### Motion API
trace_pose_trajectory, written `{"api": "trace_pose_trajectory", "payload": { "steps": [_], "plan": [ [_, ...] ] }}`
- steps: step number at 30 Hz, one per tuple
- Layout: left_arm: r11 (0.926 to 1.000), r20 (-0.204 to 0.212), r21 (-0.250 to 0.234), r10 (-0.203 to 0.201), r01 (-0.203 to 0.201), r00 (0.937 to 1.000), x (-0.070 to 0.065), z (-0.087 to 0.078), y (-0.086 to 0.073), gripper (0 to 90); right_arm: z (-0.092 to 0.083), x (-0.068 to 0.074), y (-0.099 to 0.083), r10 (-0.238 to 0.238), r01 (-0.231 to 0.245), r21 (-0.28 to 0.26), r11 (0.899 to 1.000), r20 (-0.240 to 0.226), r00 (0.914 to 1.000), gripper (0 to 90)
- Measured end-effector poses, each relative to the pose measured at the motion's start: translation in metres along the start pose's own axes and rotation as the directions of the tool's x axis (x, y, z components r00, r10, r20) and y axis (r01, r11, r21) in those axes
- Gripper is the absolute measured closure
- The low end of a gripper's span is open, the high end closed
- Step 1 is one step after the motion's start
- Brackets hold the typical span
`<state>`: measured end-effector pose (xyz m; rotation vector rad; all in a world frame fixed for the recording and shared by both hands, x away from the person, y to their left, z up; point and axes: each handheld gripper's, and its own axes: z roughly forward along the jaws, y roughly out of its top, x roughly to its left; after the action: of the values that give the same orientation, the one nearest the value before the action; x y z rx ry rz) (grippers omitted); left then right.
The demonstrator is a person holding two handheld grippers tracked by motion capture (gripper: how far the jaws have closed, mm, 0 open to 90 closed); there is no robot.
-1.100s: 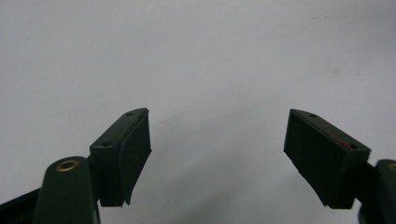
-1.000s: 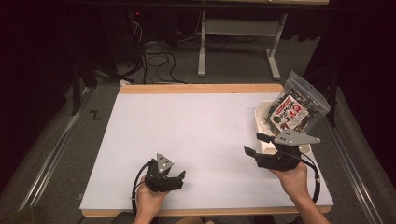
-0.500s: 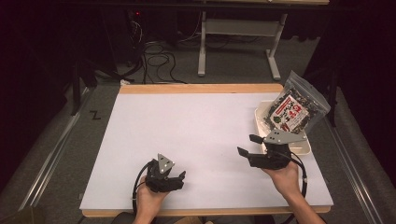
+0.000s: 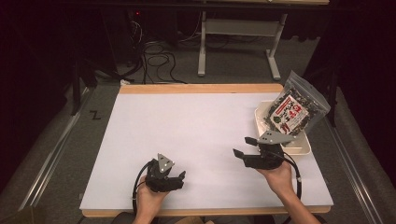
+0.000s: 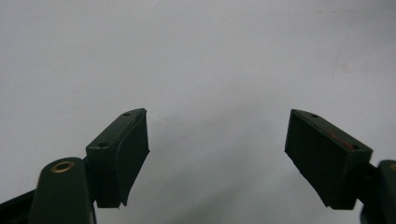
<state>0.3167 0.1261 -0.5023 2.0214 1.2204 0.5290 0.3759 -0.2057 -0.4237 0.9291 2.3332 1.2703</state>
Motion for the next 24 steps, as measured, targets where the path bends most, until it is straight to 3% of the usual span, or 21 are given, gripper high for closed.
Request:
{"api": "trace_pose_trajectory", "payload": {
  "steps": [9,24],
  "plan": [
    [1.0,0.002,0.0,-0.004,0.004,1.0,0.001,0.0,0.0,21.9,0.016,0.001,-0.007,0.015,-0.015,0.041,0.999,-0.007,0.9999,34.6],
    [1.0,0.006,0.005,0.0,0.0,1.0,0.0,0.0,-0.001,21.9,0.029,-0.004,-0.021,0.046,-0.045,0.065,0.997,-0.006,0.9989,34.6]
  ]
}}
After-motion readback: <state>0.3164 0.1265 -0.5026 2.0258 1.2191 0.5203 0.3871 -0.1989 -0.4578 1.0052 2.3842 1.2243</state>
